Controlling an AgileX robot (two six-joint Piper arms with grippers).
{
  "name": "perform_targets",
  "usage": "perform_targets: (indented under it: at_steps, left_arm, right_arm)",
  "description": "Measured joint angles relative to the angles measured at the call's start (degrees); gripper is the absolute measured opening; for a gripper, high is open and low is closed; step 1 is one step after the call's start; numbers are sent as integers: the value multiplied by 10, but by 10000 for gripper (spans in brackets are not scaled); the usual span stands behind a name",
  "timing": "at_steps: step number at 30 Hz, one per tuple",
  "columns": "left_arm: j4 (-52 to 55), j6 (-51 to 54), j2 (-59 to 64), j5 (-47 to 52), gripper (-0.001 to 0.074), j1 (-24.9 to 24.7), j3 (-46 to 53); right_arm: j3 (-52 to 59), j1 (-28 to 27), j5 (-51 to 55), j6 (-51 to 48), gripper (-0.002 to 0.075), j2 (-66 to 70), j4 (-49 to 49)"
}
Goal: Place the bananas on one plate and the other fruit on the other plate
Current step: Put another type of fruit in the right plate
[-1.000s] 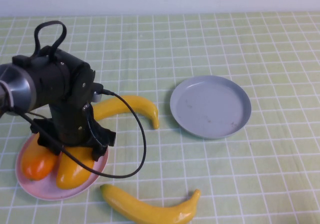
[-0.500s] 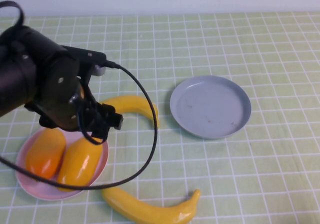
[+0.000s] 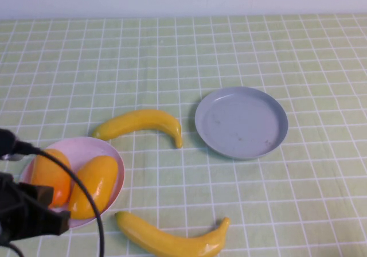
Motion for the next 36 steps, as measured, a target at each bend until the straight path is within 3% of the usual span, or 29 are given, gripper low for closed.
perform_targets:
  at_steps: [7, 15, 21, 27, 36]
  left_arm:
    - [-8, -8, -139, 20, 3, 0, 53]
    - [20, -16, -178, 48, 3, 0, 59]
    - [25, 13, -206, -111, 3, 5, 117]
    - [-74, 154, -317, -355, 3, 95, 262]
    - [-104, 178, -476, -396, 3, 198, 371]
  right_arm:
    - [0, 0, 0, 0, -17, 0, 0]
    - [0, 0, 0, 0, -17, 0, 0]
    - [0, 0, 0, 0, -17, 0, 0]
    - [0, 0, 0, 0, -17, 0, 0]
    - [0, 0, 0, 0, -17, 0, 0]
